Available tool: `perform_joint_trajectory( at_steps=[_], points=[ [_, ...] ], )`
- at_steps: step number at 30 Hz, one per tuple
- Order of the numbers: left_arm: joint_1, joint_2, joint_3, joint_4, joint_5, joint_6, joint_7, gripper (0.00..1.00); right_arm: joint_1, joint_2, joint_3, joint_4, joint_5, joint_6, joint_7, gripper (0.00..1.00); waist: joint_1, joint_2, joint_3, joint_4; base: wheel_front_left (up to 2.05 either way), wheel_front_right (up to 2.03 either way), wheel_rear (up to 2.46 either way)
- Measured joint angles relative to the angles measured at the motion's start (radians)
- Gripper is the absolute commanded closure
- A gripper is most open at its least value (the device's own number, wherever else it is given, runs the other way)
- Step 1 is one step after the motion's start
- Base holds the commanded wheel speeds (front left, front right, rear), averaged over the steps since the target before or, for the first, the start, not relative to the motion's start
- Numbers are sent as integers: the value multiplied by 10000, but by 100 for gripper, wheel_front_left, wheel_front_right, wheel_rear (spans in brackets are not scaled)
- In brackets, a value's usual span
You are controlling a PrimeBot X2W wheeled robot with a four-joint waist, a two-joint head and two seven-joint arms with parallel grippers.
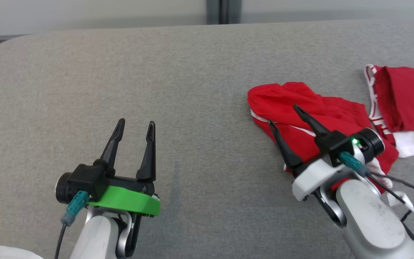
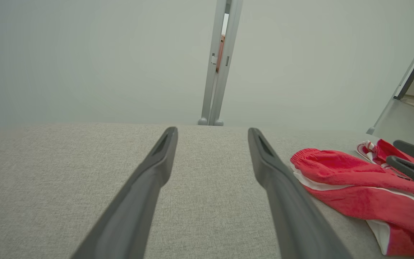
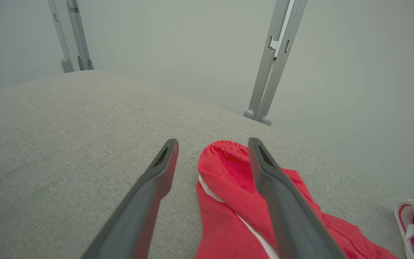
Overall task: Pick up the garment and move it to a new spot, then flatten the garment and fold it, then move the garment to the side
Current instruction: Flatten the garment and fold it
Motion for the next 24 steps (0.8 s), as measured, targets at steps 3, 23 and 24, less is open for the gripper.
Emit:
perform_joint_trajectory(
  at_steps=[3, 23, 24],
  points=[
    [-63, 2, -165, 52, -165, 52, 0, 0, -707, -17, 205, 1022, -209, 0, 437, 0, 0, 0, 146, 295, 0, 0, 0],
    [-256, 2, -577, 88, -491, 339, 0, 0, -2419, 769, -234, 4451, -59, 0, -8, 100, 0, 0, 584, 1566, 0, 0, 0],
    [-252, 4, -560, 100, -489, 339, 0, 0, -2418, 855, 4, 4328, 320, 0, -75, 100, 0, 0, 562, 1525, 0, 0, 0]
  ],
)
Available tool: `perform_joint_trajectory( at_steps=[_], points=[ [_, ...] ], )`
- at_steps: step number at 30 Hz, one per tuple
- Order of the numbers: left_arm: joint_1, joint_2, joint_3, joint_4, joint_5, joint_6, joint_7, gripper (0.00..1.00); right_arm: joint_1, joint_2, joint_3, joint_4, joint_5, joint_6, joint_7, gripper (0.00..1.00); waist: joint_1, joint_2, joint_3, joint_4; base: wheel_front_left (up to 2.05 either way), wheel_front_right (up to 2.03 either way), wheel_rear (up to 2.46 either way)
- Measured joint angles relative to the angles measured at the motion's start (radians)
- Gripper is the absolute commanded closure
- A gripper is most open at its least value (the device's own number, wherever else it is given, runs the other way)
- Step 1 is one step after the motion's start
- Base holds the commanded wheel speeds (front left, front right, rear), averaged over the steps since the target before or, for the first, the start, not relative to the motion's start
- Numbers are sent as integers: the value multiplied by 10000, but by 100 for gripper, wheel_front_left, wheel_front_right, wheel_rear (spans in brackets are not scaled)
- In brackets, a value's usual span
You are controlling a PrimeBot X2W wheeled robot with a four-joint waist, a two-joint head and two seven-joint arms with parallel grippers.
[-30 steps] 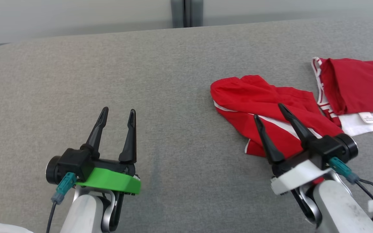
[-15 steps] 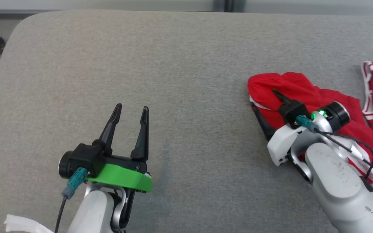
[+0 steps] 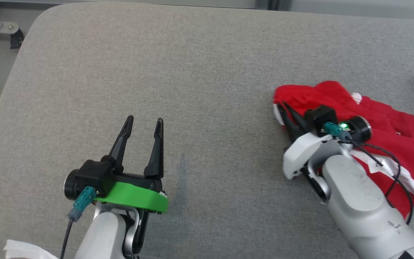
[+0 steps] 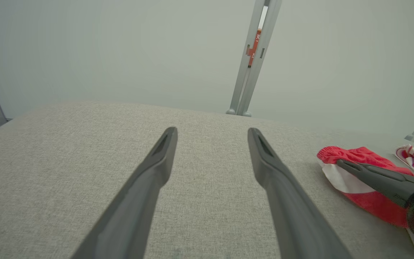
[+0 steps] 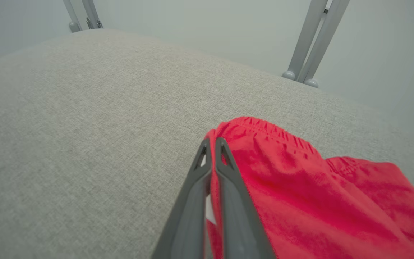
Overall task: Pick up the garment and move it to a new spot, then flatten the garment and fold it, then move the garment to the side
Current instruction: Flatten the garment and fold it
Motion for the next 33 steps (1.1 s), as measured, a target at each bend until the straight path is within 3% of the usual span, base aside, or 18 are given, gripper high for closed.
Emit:
perform_joint_trajectory(
  at_steps=[5, 9, 13, 17, 24, 25, 26, 27, 33],
  points=[
    [22, 0, 96, 50, 73, -6, 0, 0, 86, -15, 1244, -890, 2038, -2, -96, 100, 0, 0, -112, -250, 0, 0, 0],
    [44, -6, 121, 71, 138, -17, 0, 0, 653, -173, 2757, -2669, 4775, -6, 431, 100, 0, 0, -229, -478, 0, 0, 0],
    [77, -4, 234, 84, 230, -48, 0, 0, 1152, -1156, 3538, -4403, 7315, -4, 1476, 100, 0, 0, -316, -729, 0, 0, 0],
    [149, -6, 372, 121, 332, -109, 0, 0, 1479, -2520, 3588, -4684, 8144, -12, 1931, 100, 0, 0, -349, -1006, 0, 0, 0],
    [37, -6, 347, 209, 430, -221, 0, 0, 965, -2769, 4100, -3916, 7783, -8, 1728, 100, 0, 0, -226, -1366, 0, 0, 0],
    [24, -4, 341, 221, 435, -224, 0, 0, 885, -2748, 4159, -3768, 7747, -8, 1697, 89, 0, 0, -208, -1392, 0, 0, 0],
    [9, -4, 336, 238, 443, -226, 0, 0, 796, -2732, 4234, -3584, 7578, -8, 1557, 23, 0, 0, -189, -1422, 0, 0, 0],
    [-1, -4, 343, 244, 443, -226, 0, 0, 729, -2696, 4265, -3440, 7499, -8, 1425, 0, 0, 0, -176, -1450, 0, 0, 0],
    [-51, -4, 477, 290, 546, -268, 0, 0, 492, -2535, 4481, -2987, 7145, -8, 635, 0, 0, 0, -182, -1615, 0, 0, 0]
  ],
)
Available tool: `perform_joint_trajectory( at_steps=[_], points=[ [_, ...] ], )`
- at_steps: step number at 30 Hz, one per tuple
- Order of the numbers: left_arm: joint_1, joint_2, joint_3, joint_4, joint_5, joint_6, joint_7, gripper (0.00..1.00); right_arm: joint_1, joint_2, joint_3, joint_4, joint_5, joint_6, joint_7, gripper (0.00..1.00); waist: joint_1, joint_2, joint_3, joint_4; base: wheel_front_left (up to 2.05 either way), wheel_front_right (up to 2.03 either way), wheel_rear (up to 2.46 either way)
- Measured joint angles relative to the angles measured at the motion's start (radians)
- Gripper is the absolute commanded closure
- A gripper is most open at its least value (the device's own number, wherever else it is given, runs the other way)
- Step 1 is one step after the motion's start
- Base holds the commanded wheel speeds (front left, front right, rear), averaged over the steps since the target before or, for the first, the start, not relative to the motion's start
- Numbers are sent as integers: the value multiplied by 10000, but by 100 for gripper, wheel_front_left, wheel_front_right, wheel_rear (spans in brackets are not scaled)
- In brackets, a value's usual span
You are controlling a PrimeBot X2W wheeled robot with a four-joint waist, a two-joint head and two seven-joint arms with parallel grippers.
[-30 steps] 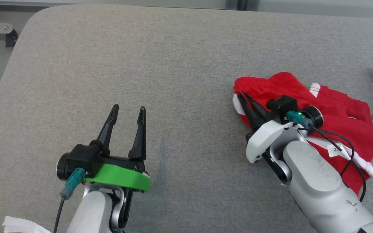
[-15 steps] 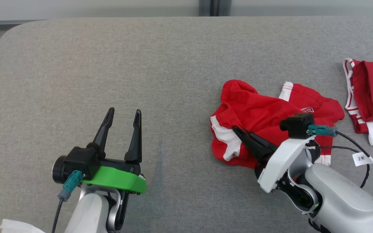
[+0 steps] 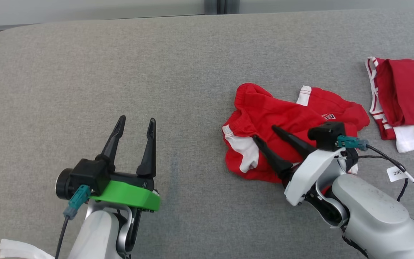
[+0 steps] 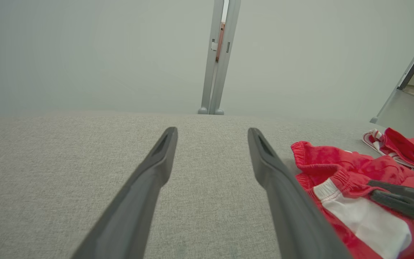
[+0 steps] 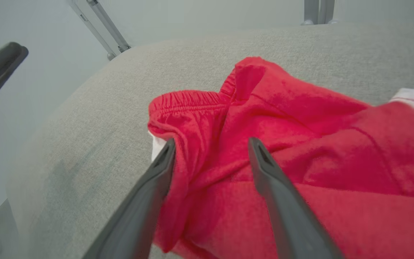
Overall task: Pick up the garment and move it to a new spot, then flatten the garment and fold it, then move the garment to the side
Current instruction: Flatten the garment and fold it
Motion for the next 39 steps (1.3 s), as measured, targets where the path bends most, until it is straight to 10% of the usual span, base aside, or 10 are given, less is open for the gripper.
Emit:
perform_joint_trajectory(
  at_steps=[11, 20, 27, 39],
  points=[
    [-51, -2, 522, 128, 443, -194, 0, 0, 579, -25, -802, -493, -890, 0, -1001, 0, 0, 0, -187, -636, 0, 0, 0],
    [-124, 654, 569, 763, 600, -393, -2, 0, 2416, 378, -3948, -2219, -2295, 0, -1078, 0, 0, 0, -338, -1234, 0, 0, 0],
    [-402, 1588, -1538, 1902, -332, -408, 2, 0, 3719, 1112, -5954, -2784, -3689, 0, -1081, 0, 0, 0, -332, -1675, 0, 0, 0],
    [-2317, 1831, -3749, 4449, -1655, -410, 59, 0, 3724, 1555, -6078, -3016, -4280, 0, -1081, 0, 0, 0, 45, -2166, 0, 0, 0]
  ],
)
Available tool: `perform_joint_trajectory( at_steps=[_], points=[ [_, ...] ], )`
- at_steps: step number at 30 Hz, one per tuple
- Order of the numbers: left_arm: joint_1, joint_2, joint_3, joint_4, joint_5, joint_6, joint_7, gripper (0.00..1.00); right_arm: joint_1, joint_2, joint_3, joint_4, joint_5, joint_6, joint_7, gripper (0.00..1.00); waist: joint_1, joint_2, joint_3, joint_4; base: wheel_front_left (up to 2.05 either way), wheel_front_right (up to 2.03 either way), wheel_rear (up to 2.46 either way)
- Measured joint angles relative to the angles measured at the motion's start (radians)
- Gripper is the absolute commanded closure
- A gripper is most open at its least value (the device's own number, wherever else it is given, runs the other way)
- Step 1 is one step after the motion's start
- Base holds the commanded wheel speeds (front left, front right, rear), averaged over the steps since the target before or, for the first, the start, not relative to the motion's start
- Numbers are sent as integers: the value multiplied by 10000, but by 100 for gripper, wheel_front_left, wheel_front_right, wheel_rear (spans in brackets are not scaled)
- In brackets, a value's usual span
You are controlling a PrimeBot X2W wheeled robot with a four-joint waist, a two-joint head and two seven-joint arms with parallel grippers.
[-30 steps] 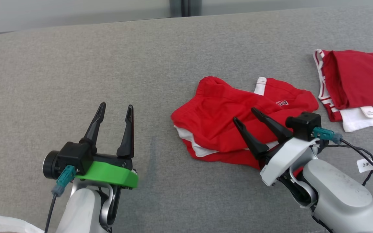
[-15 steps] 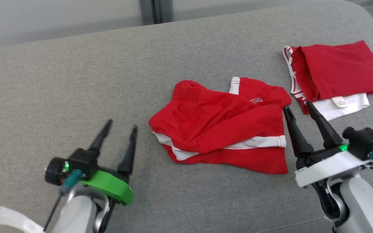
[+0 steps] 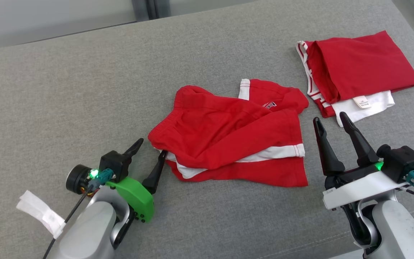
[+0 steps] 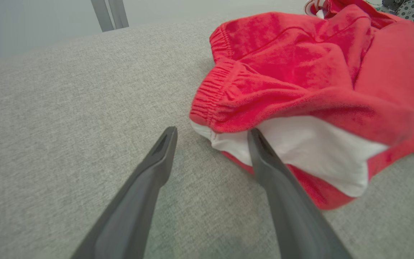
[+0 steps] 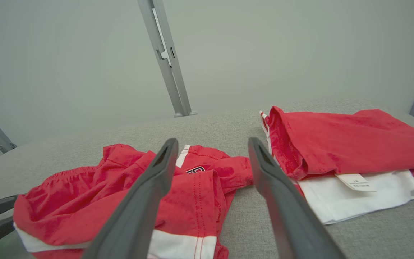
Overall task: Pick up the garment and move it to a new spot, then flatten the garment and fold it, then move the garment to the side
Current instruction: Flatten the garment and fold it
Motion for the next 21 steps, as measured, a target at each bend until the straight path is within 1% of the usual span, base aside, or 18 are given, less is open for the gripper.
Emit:
perform_joint_trajectory(
  at_steps=[4, 7, 12, 13, 14, 15, 16, 17, 21],
  points=[
    [-441, -23, -267, 508, -194, 0, -21, 0, -61, 56, 0, -17, -12, 2, 0, 0, 0, 0, 131, -119, 0, 0, 0],
    [-695, -25, -267, 782, -230, 0, -33, 0, -67, 81, -6, -12, -15, 0, 0, 0, 0, 0, 208, -182, 0, 0, 0],
    [-785, -48, -324, 734, -334, 0, -44, 0, -68, 123, -84, 27, -29, 2, 0, 0, 0, 0, 256, -213, 0, 0, 0],
    [-786, -36, -362, 725, -374, 0, -44, 18, -68, 134, -88, 31, -33, 0, 0, 0, 0, 0, 259, -212, 0, 0, 0],
    [-787, -21, -433, 711, -418, 0, -44, 31, -68, 148, -90, 44, -42, 2, 0, 0, 0, 0, 261, -212, 0, 0, 0],
    [-787, -6, -476, 692, -449, 0, -44, 75, -68, 161, -90, 56, -46, 2, 0, 0, 0, 0, 262, -211, 0, 0, 0],
    [-787, 4, -520, 663, -485, 0, -44, 95, -68, 173, -90, 73, -63, 2, 0, 0, 0, 0, 261, -207, 0, 0, 0],
    [-788, 23, -558, 614, -491, 0, -44, 100, -69, 180, -86, 96, -75, 2, 0, 0, 0, 0, 259, -200, 0, 0, 0],
    [-790, 132, -545, 372, -537, 0, -44, 100, -58, 176, 8, 261, -123, 2, 0, 0, 0, 0, 210, -162, 0, 0, 0]
  ],
)
